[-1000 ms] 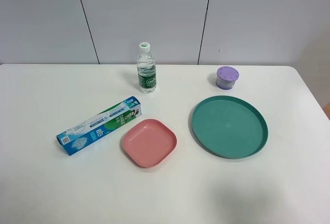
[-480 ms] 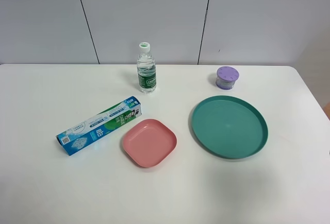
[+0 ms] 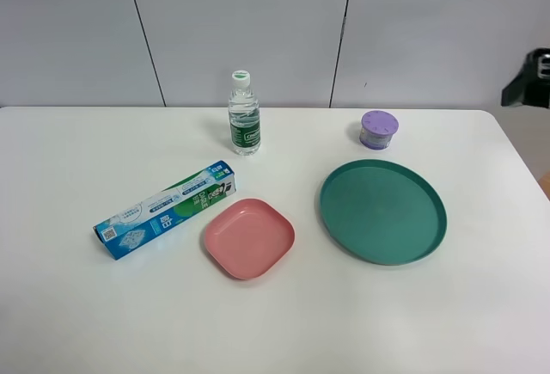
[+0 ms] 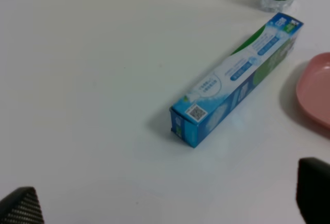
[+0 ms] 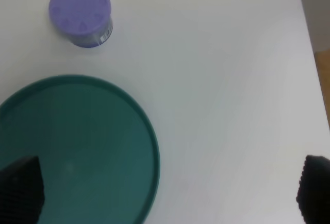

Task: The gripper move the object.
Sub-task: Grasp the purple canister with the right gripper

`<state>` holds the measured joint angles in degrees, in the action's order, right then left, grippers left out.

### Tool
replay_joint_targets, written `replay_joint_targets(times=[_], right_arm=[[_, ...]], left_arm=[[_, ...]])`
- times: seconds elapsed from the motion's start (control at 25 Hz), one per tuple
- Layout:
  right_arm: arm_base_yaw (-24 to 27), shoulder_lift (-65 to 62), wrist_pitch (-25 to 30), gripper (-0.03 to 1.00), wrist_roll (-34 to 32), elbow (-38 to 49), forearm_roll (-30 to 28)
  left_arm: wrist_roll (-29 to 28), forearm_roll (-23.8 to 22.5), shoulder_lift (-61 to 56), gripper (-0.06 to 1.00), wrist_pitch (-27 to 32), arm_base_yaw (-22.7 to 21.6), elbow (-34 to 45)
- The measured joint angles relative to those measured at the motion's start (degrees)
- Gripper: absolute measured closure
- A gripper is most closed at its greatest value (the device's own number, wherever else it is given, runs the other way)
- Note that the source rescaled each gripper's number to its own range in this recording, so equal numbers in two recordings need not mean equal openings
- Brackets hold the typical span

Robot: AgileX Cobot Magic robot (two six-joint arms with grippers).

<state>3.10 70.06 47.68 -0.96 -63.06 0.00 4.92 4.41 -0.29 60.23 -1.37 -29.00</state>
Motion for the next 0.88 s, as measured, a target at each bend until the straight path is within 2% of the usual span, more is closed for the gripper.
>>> replay_joint_targets(times=[0.36, 0.56, 0.88], right_arm=[[0.0, 26.17, -0.1, -0.03, 1.61, -20.73, 1.19], [-1.28, 35.72, -0.04, -0.03, 2.11, -27.67, 4.02], [-6.05, 47.82, -0.35, -0.03, 3.22, -35.98, 4.65]], left_arm=[[0.0, 0.0, 0.0, -0.06, 0.0, 0.0, 0.0], [0.0, 0.0, 0.0, -0.06, 0.0, 0.0, 0.0], [0.0, 0.0, 0.0, -0.06, 0.0, 0.0, 0.0]])
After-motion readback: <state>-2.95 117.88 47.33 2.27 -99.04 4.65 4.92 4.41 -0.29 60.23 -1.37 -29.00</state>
